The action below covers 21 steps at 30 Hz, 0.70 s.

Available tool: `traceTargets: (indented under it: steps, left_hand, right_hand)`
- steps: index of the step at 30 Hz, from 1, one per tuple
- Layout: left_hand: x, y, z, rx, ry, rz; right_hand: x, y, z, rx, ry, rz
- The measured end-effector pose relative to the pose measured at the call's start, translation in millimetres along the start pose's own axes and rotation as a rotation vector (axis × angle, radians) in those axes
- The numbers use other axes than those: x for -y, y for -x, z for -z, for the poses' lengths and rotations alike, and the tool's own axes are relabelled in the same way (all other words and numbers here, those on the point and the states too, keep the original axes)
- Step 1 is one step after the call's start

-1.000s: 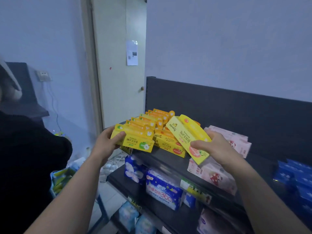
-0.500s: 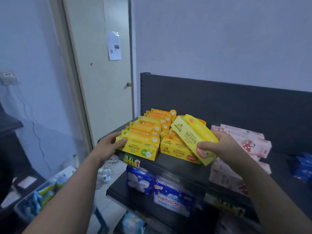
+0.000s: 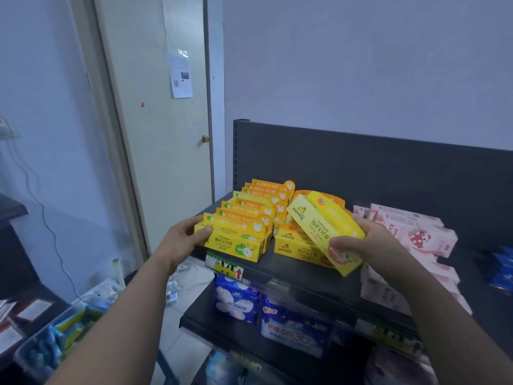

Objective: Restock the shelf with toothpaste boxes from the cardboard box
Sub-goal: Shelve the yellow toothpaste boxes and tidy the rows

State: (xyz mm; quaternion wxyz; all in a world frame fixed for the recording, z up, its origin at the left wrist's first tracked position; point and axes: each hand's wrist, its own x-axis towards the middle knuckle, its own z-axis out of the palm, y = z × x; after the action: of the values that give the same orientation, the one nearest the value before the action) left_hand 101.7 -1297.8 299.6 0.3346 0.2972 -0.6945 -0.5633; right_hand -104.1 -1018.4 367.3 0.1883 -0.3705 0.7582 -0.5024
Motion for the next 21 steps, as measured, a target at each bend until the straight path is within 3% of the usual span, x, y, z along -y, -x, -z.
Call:
traceTargets:
  steps: [7, 21]
  left_hand:
    - [3.9, -6.4, 1.0, 0.011, -0.006, 0.017]
    - [6.5, -2.5, -4.9, 0.009, -0.087, 0.008]
  right_hand:
    - [-1.2, 2.4, 0.2, 0.000, 0.040, -0.017]
    - [-4.6, -6.3, -10.1, 0.080, 0.404, -0.044]
